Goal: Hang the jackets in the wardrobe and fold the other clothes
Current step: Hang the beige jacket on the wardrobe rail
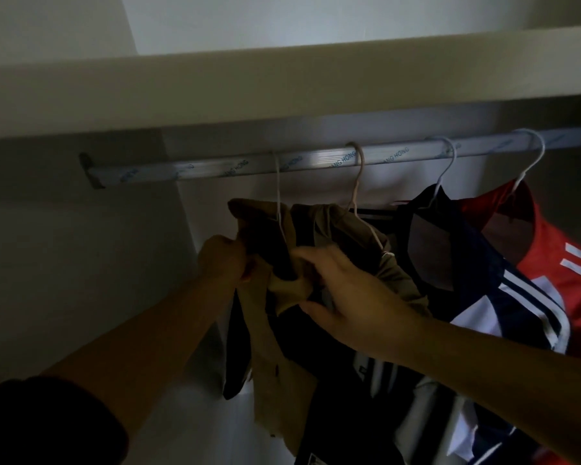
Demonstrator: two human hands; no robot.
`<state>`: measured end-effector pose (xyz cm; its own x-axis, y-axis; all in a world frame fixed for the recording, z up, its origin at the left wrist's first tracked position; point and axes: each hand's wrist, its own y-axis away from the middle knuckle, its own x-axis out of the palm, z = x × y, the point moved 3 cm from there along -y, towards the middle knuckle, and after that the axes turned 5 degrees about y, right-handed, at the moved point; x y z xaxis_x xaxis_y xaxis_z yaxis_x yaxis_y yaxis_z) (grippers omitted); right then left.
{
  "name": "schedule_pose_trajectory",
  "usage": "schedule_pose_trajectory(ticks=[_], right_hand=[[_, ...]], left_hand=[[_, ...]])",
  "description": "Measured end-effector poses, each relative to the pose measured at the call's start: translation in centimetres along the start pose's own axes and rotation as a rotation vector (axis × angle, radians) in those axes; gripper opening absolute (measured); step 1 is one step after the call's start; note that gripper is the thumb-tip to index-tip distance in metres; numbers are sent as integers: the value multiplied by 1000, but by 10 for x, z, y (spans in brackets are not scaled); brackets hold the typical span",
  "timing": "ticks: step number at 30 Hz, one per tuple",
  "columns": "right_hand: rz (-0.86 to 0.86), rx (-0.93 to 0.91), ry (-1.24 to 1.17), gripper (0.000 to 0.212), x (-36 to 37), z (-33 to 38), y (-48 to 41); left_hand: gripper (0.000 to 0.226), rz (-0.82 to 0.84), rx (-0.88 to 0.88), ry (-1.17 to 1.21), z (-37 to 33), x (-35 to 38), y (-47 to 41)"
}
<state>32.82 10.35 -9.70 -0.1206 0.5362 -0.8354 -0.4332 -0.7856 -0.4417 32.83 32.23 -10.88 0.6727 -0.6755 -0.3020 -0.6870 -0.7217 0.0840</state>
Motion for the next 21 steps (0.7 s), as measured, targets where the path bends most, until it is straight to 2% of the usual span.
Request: schedule_pose_trajectory(ticks=[2, 3, 4, 5, 7, 9, 11, 12, 13, 14, 15, 16, 18, 21], right_hand=[[97, 281, -135, 80, 18, -7, 7], [161, 378, -163, 80, 28, -8, 11], [238, 437, -147, 71, 40, -9, 15], [291, 462, -117, 53, 48, -8, 18], [306, 465, -51, 14, 56, -6, 24], [297, 441, 21, 27, 54, -2, 27], [262, 426, 44, 19, 49, 1, 28], [257, 418, 56, 22, 47, 3, 30], [270, 403, 92, 33, 46, 5, 33], [294, 370, 153, 45, 46, 8, 38], [326, 337, 223, 52, 47, 10, 43], [362, 318, 266, 50, 49, 11, 47], [384, 323, 250, 34, 48, 13, 52], [473, 335, 244, 41, 43, 18, 58]], left_hand=[[30, -51, 16, 174, 6, -4, 1], [25, -48, 24, 225, 9, -4, 3], [24, -64, 55, 156, 10, -5, 4], [29, -104, 121, 26, 9, -5, 10], [31, -112, 396, -45, 3, -5, 26], [23, 118, 660, 25, -5, 0, 53], [30, 321, 817, -247, -1, 6, 70], [37, 346, 862, -421, 4, 9, 72], [42, 346, 879, -527, 9, 13, 72], [38, 345, 851, -517, 12, 15, 73], [26, 341, 803, -404, 11, 16, 73], [15, 327, 746, -257, 8, 15, 71], [21, 264, 644, -25, -3, 9, 69], [17, 278, 504, 155, -18, 4, 69]])
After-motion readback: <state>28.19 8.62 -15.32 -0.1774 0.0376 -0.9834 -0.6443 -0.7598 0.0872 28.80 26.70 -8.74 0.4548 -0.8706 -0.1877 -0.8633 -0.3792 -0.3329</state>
